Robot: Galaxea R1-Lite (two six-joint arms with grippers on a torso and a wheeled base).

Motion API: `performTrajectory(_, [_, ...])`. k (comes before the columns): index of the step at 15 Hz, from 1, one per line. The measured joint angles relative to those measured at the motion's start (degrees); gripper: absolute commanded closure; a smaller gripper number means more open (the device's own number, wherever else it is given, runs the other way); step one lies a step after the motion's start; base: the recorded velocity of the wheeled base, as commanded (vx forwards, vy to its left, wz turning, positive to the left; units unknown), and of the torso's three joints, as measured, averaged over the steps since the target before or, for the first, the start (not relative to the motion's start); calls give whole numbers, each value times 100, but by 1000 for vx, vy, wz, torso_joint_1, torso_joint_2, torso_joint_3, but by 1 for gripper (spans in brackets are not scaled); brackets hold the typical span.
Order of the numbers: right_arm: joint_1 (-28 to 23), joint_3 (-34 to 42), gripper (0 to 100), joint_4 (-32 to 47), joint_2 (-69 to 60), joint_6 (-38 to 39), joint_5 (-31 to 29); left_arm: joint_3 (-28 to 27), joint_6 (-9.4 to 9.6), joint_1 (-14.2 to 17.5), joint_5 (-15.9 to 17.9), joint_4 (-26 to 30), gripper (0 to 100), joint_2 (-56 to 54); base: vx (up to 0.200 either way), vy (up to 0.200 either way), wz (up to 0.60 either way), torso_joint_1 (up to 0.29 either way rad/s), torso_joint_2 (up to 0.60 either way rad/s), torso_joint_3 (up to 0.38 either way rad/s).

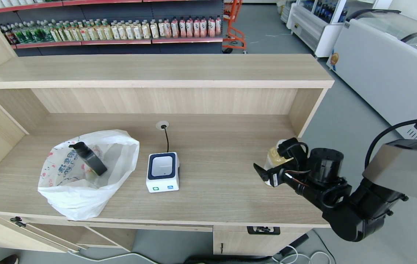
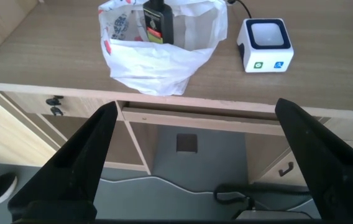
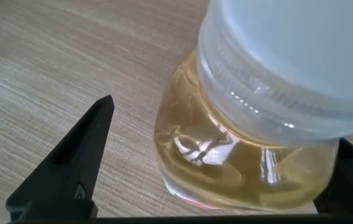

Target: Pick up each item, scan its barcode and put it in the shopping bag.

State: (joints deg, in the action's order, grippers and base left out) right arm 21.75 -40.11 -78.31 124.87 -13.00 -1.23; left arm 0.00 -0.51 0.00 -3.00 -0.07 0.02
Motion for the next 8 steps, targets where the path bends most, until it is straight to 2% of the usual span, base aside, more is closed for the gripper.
performTrajectory(2, [7, -129, 0, 0, 118, -17, 48, 0, 0, 0, 0, 0, 0, 0, 0, 0, 0, 0, 0, 0])
performTrajectory(3, [11, -156, 100, 0, 165, -39, 121, 0, 0, 0, 0, 0, 0, 0, 0, 0, 0, 0, 0, 0])
performTrajectory(8, [-20, -219, 100, -62, 274, -176, 201, 0, 0, 0, 0, 0, 0, 0, 0, 0, 0, 0, 0, 0])
